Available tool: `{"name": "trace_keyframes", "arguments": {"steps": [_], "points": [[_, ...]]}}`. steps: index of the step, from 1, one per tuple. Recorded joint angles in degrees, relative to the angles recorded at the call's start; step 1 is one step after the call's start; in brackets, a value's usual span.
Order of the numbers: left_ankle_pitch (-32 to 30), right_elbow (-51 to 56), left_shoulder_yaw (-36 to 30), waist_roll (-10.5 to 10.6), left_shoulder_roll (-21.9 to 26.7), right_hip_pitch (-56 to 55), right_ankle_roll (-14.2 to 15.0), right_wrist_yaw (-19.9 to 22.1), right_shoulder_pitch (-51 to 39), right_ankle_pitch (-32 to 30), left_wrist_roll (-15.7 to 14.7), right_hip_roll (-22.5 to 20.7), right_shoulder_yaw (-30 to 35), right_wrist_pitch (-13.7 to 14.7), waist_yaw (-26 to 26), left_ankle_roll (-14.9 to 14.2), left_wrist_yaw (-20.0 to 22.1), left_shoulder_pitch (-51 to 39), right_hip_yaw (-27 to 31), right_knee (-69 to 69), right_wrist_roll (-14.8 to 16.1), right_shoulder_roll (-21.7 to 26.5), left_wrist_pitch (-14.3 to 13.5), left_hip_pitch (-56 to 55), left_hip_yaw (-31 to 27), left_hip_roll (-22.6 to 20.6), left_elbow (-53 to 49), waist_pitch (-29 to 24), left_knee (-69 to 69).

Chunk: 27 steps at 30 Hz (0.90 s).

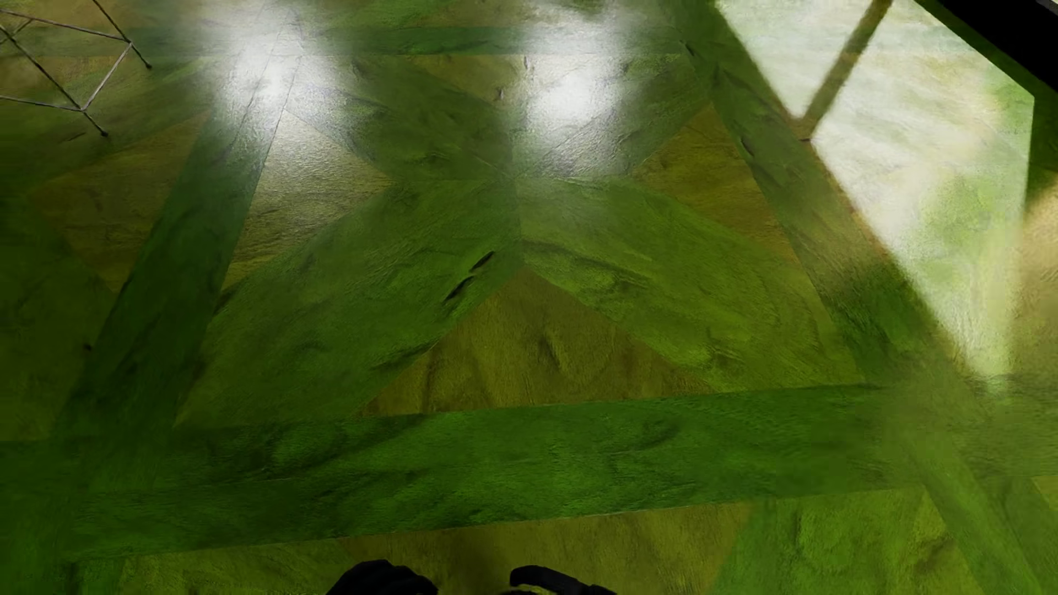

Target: Move towards the sofa

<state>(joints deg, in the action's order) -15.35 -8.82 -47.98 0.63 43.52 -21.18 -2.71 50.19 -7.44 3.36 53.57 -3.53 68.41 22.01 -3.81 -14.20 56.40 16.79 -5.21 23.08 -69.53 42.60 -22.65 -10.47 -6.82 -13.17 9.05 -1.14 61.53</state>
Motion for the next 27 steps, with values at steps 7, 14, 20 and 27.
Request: {"name": "trace_keyframes", "arguments": {"steps": [7,14,20,27], "points": [[24.27,-2.28,0.42,4.65,1.16,8.04,-0.48,-0.91,0.70,11.09,1.40,-2.79,1.26,1.56,1.25,4.20,0.02,0.13,-5.31,3.19,4.97,-0.03,3.35,-22.59,3.88,17.28,-5.88,-0.73,-0.05],[11.91,-1.15,7.64,2.38,-5.72,19.13,1.35,-0.57,2.51,13.61,5.63,-1.66,1.93,0.26,3.77,8.29,0.07,3.17,1.21,-3.64,6.13,1.14,1.87,-21.98,6.17,18.59,-5.06,-0.42,-47.15],[15.86,-0.20,6.51,-1.22,-6.28,22.81,2.51,-5.16,7.61,0.52,5.94,4.43,-4.13,1.50,4.37,12.80,0.06,1.21,4.82,5.08,6.00,2.20,0.58,-14.81,12.78,15.95,-6.22,0.65,-40.21],[27.97,1.94,5.53,-6.35,-9.11,-0.87,7.77,-3.00,6.79,-8.78,3.66,14.52,-5.11,0.34,4.46,15.15,0.04,1.14,7.29,47.64,5.33,5.63,0.11,-6.15,20.75,9.35,-5.94,-0.28,-35.53]]}}
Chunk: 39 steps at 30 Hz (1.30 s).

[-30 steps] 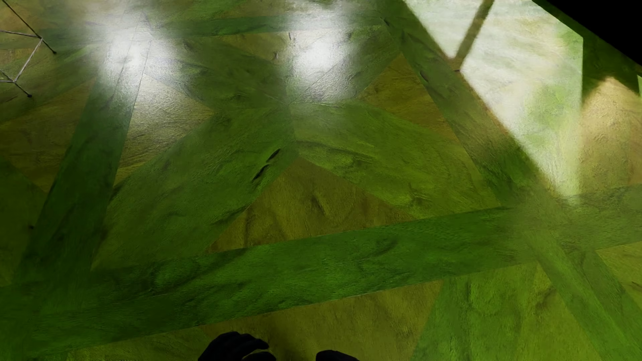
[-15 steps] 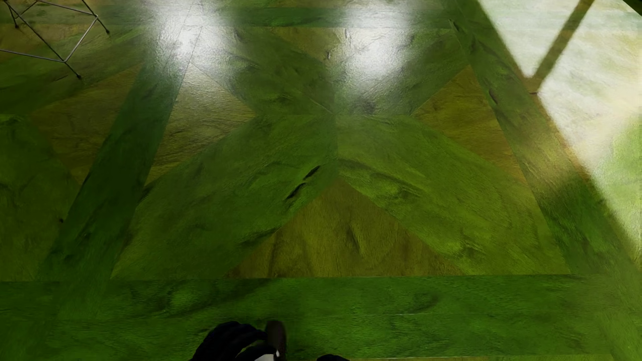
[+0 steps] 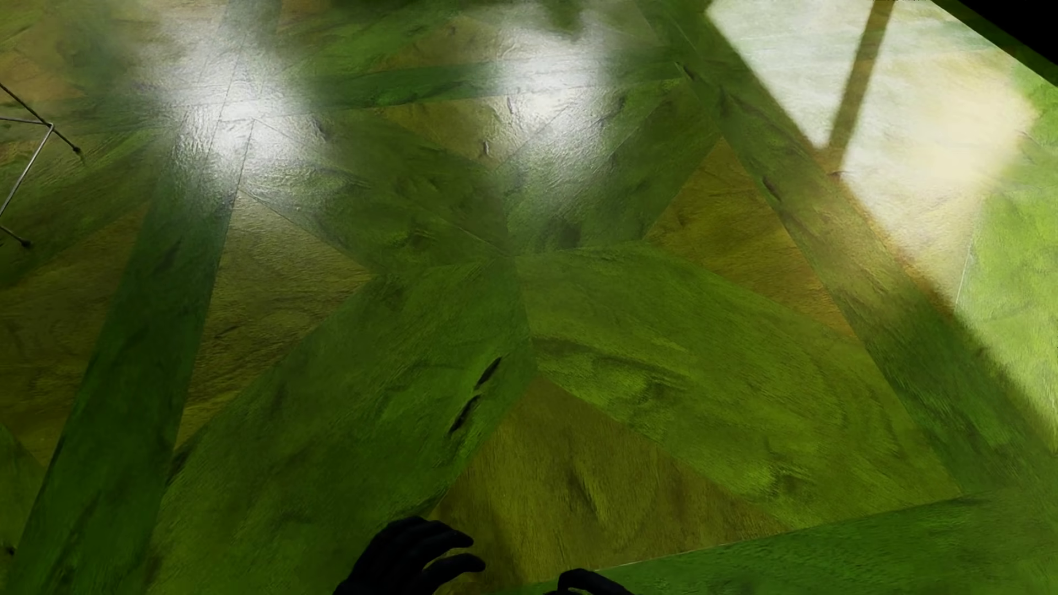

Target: Move towards the sofa

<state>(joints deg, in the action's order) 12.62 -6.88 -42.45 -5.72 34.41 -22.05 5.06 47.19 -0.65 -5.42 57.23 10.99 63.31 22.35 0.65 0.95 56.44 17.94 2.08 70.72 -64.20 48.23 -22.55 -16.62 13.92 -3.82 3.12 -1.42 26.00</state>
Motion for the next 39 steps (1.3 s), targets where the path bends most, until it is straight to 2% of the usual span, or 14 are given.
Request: {"name": "trace_keyframes", "arguments": {"steps": [6,8,12,14,20,21,25,27,30,31,33,35,37,39], "points": [[6.70,0.44,-1.49,-0.22,0.71,-12.17,-4.32,-0.96,1.66,12.85,-0.49,-3.00,-2.51,-1.61,-0.88,0.18,-0.02,1.21,-5.22,-22.63,-1.27,-0.63,0.56,10.67,1.07,-1.59,1.91,-0.28,-2.34],[7.14,0.35,-1.91,0.20,0.90,-12.85,-5.38,-1.60,2.47,8.09,-1.13,-4.64,-4.39,-1.01,-1.53,-0.12,-0.03,0.74,-7.78,-39.47,-1.80,-1.71,0.40,14.53,0.75,-1.83,2.18,0.15,-5.38],[6.69,0.64,-3.34,2.32,2.03,-11.48,-8.27,-0.71,4.31,-3.63,-2.95,-11.89,-10.28,1.72,-2.50,-0.76,0.03,-0.89,0.92,-50.39,-5.53,-5.02,0.57,21.87,-1.94,-0.88,2.67,0.85,-9.09],[1.26,0.56,-1.82,4.16,0.63,-9.91,-9.07,4.35,3.35,0.99,-1.71,-13.16,-10.78,3.33,-2.96,-1.97,0.03,-0.76,-0.37,-46.00,-7.78,-6.05,0.88,22.88,-2.88,1.20,3.72,0.62,-4.68],[-34.02,-1.14,-5.99,9.36,8.26,1.62,-8.61,-0.33,3.87,10.74,-0.75,-15.20,-9.55,3.70,-3.85,-14.00,0.01,-2.89,-7.47,-46.51,-4.34,-8.65,0.87,5.41,-10.58,10.43,4.70,-0.32,34.53],[-34.21,-1.57,-6.44,10.23,8.83,3.39,-8.48,0.99,3.43,12.73,-0.70,-15.75,-8.50,3.95,-3.79,-15.23,0.02,-3.39,-8.59,-46.19,-3.29,-8.96,1.07,0.67,-11.78,12.32,4.15,-0.51,41.06],[-12.67,-4.64,-4.58,12.03,9.12,10.22,-7.66,4.81,0.31,18.92,0.07,-17.34,-2.94,3.34,-2.53,-7.06,0.02,-2.35,-10.93,-44.32,-1.60,-8.86,2.29,-15.00,-14.24,15.53,0.95,-0.93,43.19],[-7.19,-5.64,-2.98,11.52,8.31,13.47,-7.20,4.19,0.03,20.67,1.44,-17.11,-0.01,2.47,-1.59,-6.14,0.04,-1.33,-10.50,-45.21,-0.35,-8.31,2.96,-18.79,-13.91,14.44,0.38,-0.72,28.79],[-10.76,-6.24,0.95,9.41,4.43,18.48,-6.45,5.17,-1.42,21.72,2.43,-15.75,2.53,1.23,-0.29,-6.22,0.03,0.52,-8.87,-49.97,0.23,-7.74,2.60,-17.71,-16.98,10.47,0.22,0.28,-5.38],[-10.63,-6.41,2.03,8.57,3.51,20.51,-6.18,5.41,-1.73,22.47,3.12,-15.40,3.38,0.64,-0.09,-9.61,0.02,1.03,-8.35,-51.57,0.66,-7.54,2.31,-16.99,-18.32,9.60,0.52,0.60,-12.74],[-19.02,-6.61,3.91,7.03,1.70,24.35,-5.20,4.85,-1.76,23.77,4.63,-14.46,4.04,-0.12,0.08,-8.83,-0.03,0.94,-7.74,-52.72,2.93,-7.28,0.88,-18.10,-16.77,9.08,-0.23,1.06,-8.93],[-17.35,-7.31,4.94,4.88,0.19,27.79,-5.39,6.36,-0.98,21.52,3.42,-12.69,1.69,-0.06,0.34,-5.46,0.03,0.54,-8.09,-51.51,1.82,-7.97,-0.83,-18.33,-16.23,7.00,-3.53,1.73,-1.25],[-13.68,-9.09,5.93,2.29,-0.12,28.46,-6.33,9.14,-1.45,12.52,2.20,-10.17,0.64,-0.05,0.48,-4.18,0.03,1.05,-7.85,-48.95,-1.25,-9.26,-1.07,-14.82,-14.42,5.42,-4.72,2.67,-1.19],[-11.78,-10.98,7.20,0.08,-1.14,24.68,-6.70,9.26,-3.11,1.67,3.25,-7.31,4.07,0.40,0.78,-3.23,0.02,1.88,-7.15,-40.95,0.46,-8.50,-0.88,-10.64,-11.54,4.90,-3.32,3.37,-3.90]]}}
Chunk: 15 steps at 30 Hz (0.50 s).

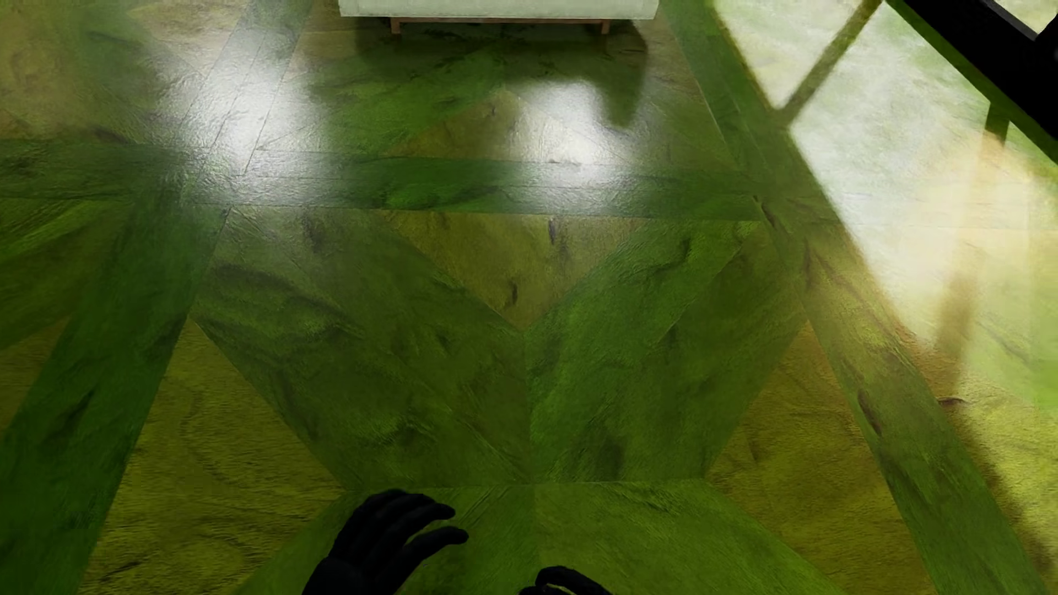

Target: Move towards the sofa

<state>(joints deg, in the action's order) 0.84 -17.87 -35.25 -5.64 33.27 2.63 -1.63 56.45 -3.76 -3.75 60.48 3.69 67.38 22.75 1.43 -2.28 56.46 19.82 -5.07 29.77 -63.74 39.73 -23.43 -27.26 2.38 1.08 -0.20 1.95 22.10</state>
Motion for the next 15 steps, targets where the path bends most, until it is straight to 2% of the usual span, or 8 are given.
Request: {"name": "trace_keyframes", "arguments": {"steps": [3,4,5,7,9,11,12,15], "points": [[5.23,1.59,0.28,-2.71,-2.03,-11.14,5.05,-2.46,-3.52,-12.98,1.07,9.11,6.29,-0.05,0.34,1.60,-0.01,1.10,-1.27,22.61,1.80,4.67,-0.84,3.94,4.91,-1.83,1.47,-0.19,1.90],[7.18,2.87,-0.07,-3.66,-2.25,-15.31,5.53,-2.97,-4.92,-12.50,0.43,10.93,7.58,-0.35,0.08,2.14,0.00,1.08,0.29,29.80,1.78,5.66,-1.24,5.52,6.24,-3.03,1.26,-0.44,2.74],[9.08,3.89,-0.27,-4.41,-2.53,-19.47,7.86,-2.67,-5.72,-8.75,-0.45,9.96,8.12,-0.93,-0.15,2.64,0.00,1.06,3.27,35.23,1.39,6.22,-1.69,7.14,7.49,-4.19,0.92,-0.71,3.63],[12.16,3.59,-2.76,-5.13,-1.99,-26.07,9.20,-0.69,-6.18,-1.63,-2.85,8.75,7.58,-1.65,-0.30,3.31,0.01,-0.72,5.93,38.87,0.56,6.10,-0.16,11.05,9.62,-5.80,0.88,-1.08,4.39],[14.25,4.51,-4.33,-5.07,-0.90,-31.15,5.26,-0.72,-4.01,7.59,-2.37,8.30,5.47,-2.74,-0.67,3.72,0.01,-0.30,5.16,34.29,-0.46,6.54,-0.08,15.32,10.88,-6.88,2.97,-1.34,3.93],[15.22,5.80,-6.67,-4.52,-0.07,-34.95,2.59,-1.48,-2.12,11.54,-3.06,6.01,2.70,-3.49,-1.41,3.89,-0.04,-0.64,3.99,23.32,-1.50,6.92,0.51,19.26,11.44,-7.54,4.53,-1.50,2.23],[15.48,6.69,-7.75,-4.14,0.11,-36.28,2.15,-1.63,-1.25,11.76,-3.88,4.23,1.43,-3.96,-1.89,3.90,-0.04,-1.09,3.90,16.26,-2.10,7.12,0.90,20.96,11.55,-7.80,4.95,-1.53,1.23],[15.01,6.50,-8.70,-2.70,0.49,-37.26,0.93,-2.11,1.10,2.79,-5.66,-1.85,-3.23,-3.63,-3.18,3.69,-0.02,-1.59,4.77,-8.11,-3.10,5.15,1.03,26.32,11.46,-8.50,5.04,-1.31,-3.42]]}}
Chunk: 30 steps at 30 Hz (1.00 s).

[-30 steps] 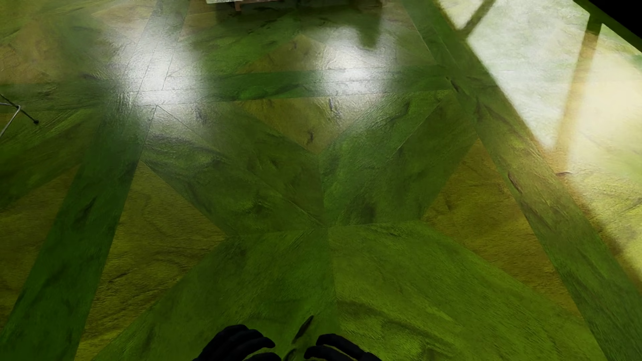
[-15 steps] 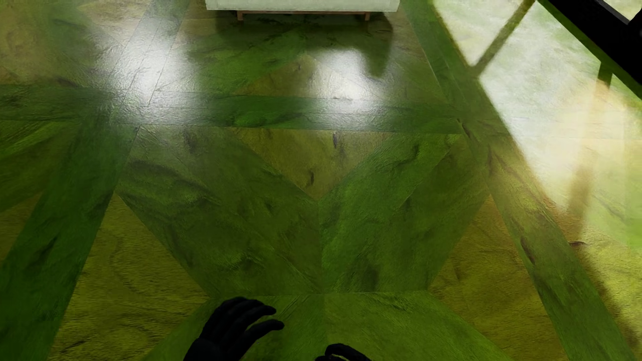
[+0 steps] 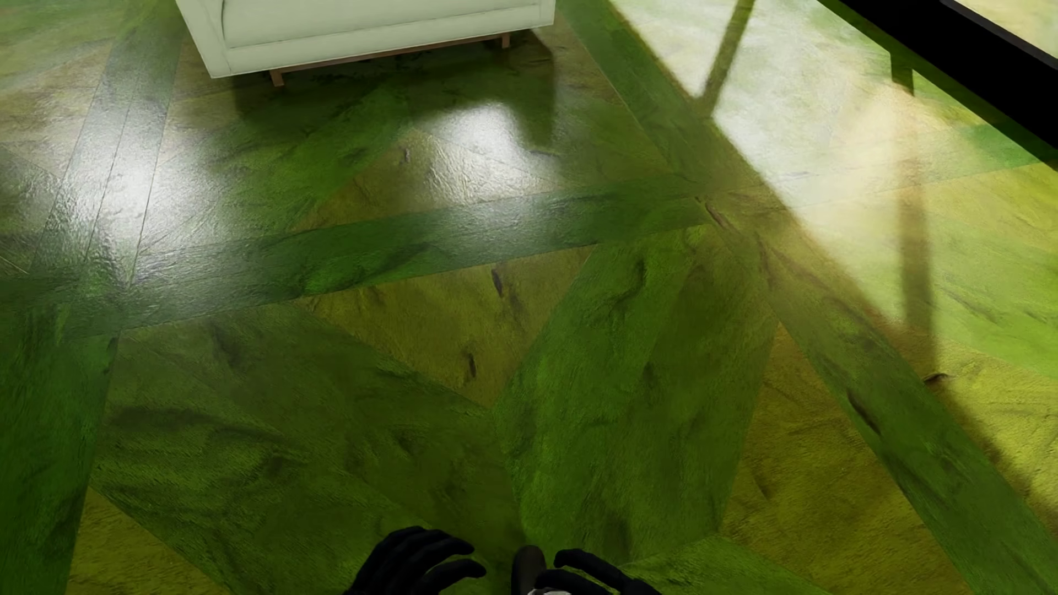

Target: Move towards the sofa

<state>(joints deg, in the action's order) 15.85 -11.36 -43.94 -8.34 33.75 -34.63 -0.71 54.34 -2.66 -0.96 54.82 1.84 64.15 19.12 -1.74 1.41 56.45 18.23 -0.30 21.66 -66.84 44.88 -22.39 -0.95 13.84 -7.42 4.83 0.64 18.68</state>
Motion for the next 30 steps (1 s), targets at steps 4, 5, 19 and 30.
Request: {"name": "trace_keyframes", "arguments": {"steps": [4,5,19,30], "points": [[-1.23,0.92,-1.65,2.20,1.33,0.50,-1.39,-2.90,4.62,-7.51,-1.48,-6.47,-8.20,1.61,-0.93,-0.44,-0.01,-0.87,7.43,-8.69,-3.37,-2.05,0.17,6.89,-2.21,-0.92,0.92,0.32,-2.95],[-1.90,1.19,-1.76,2.94,1.50,1.51,-0.47,-2.25,5.30,-11.19,-2.29,-6.28,-10.15,2.43,-1.04,-1.13,-0.01,-0.98,6.92,-7.11,-4.64,-3.05,0.27,7.99,-3.01,-0.57,1.46,0.40,-2.00],[-7.97,0.66,-1.88,14.25,10.22,20.75,-4.09,2.13,2.51,13.50,3.04,-10.95,-1.78,3.93,0.34,-8.25,-0.02,-3.57,-4.96,4.23,-1.37,-7.26,1.32,-29.93,-13.35,15.21,0.75,-1.54,39.44],[-22.53,0.00,7.23,8.91,1.63,38.71,-1.91,2.13,2.30,14.32,6.49,-7.89,-1.65,2.27,2.59,-4.42,0.03,-0.86,-1.07,-0.19,1.28,-6.64,-1.86,-31.78,-10.90,9.23,-3.48,0.00,0.81]]}}
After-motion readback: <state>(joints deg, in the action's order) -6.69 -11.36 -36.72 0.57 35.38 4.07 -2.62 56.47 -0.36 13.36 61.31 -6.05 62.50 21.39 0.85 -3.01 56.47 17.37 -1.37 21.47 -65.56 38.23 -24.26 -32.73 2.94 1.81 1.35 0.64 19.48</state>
